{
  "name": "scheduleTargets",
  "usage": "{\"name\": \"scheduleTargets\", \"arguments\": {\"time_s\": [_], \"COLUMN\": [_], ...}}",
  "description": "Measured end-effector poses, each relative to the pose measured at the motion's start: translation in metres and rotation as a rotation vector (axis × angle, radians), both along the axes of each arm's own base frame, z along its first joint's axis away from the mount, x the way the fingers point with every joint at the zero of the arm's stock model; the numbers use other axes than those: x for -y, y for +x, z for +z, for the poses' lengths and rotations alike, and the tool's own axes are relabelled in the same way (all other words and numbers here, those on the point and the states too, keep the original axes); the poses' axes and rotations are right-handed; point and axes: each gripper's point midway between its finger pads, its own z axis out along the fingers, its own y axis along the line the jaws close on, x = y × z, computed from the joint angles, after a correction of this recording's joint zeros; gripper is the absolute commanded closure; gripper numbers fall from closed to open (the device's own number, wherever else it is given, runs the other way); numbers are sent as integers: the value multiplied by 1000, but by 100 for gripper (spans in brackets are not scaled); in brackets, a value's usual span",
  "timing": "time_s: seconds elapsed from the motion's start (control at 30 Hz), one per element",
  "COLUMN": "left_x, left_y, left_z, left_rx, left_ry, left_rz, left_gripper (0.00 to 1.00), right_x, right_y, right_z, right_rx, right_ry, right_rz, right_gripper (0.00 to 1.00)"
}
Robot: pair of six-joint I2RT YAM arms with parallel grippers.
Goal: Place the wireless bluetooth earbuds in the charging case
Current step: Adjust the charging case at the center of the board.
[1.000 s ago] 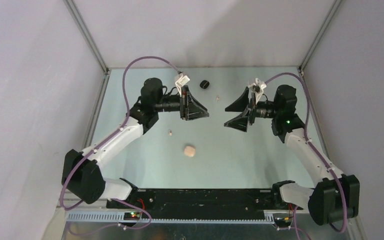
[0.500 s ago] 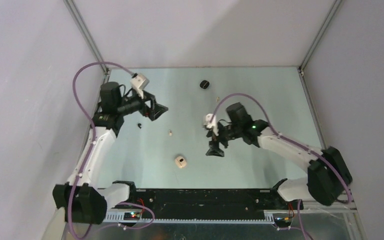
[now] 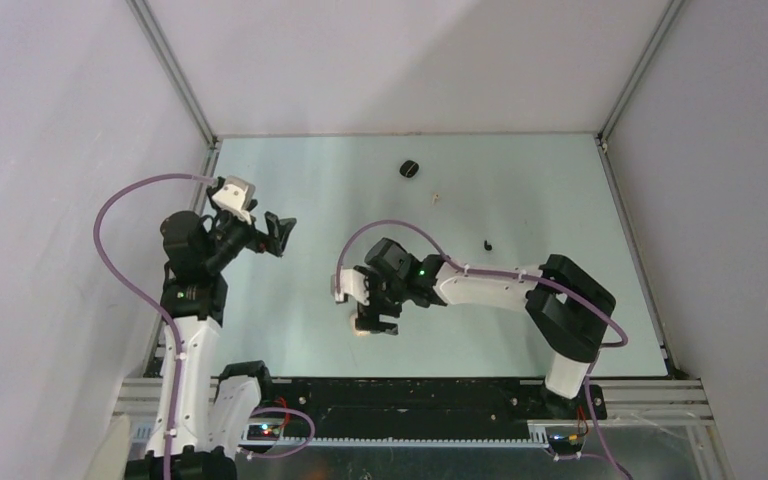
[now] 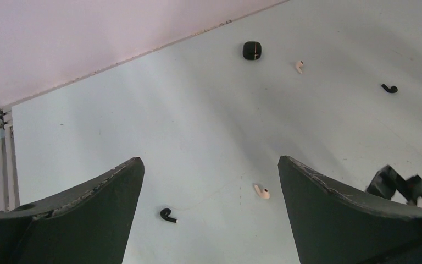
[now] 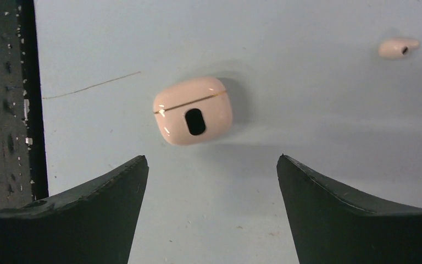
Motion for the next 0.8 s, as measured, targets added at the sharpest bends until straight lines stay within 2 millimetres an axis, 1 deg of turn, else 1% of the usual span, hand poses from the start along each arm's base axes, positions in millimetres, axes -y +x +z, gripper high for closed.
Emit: {"name": "scheduleTargets", "arguments": {"time_s": [0.07,0.13,0.23,0.33,0.37,0.4,0.43,0.53,0.6,0.73,0.8], "left_x": [-2,-4,-9,-13,-14,-16,-16,-17,-18,-19,-20], "left_y": [1,3,7,8,8,8,8,7,7,7,7], "left_z": [1,-2,-6,-7,-7,-6,-6,-4,-4,-4,-4], "left_rx": [4,-5,-20,-25,-25,-21,-21,-16,-16,-16,-16], "left_ry": [2,1,0,-1,0,-1,-1,-3,-4,-4,-4], "left_rz": [9,19,39,51,54,65,65,69,72,76,77], "left_gripper": [1,1,1,1,1,1,1,1,1,1,1], "right_x": [-4,-6,-14,-30,-35,-38,-42,-43,-41,-38,-42], "right_y": [-6,-10,-9,-3,-2,-2,-6,-16,-21,-25,-19], "right_z": [-4,-3,6,17,18,17,7,-12,-21,-25,-25], "right_rx": [30,50,62,90,104,117,136,119,100,89,121], "right_ry": [-13,-13,-1,26,30,26,1,-48,-73,-96,-99], "right_rz": [45,82,128,156,165,172,190,217,231,238,218], "right_gripper": [6,2,1,0,1,1,1,0,1,1,1]}}
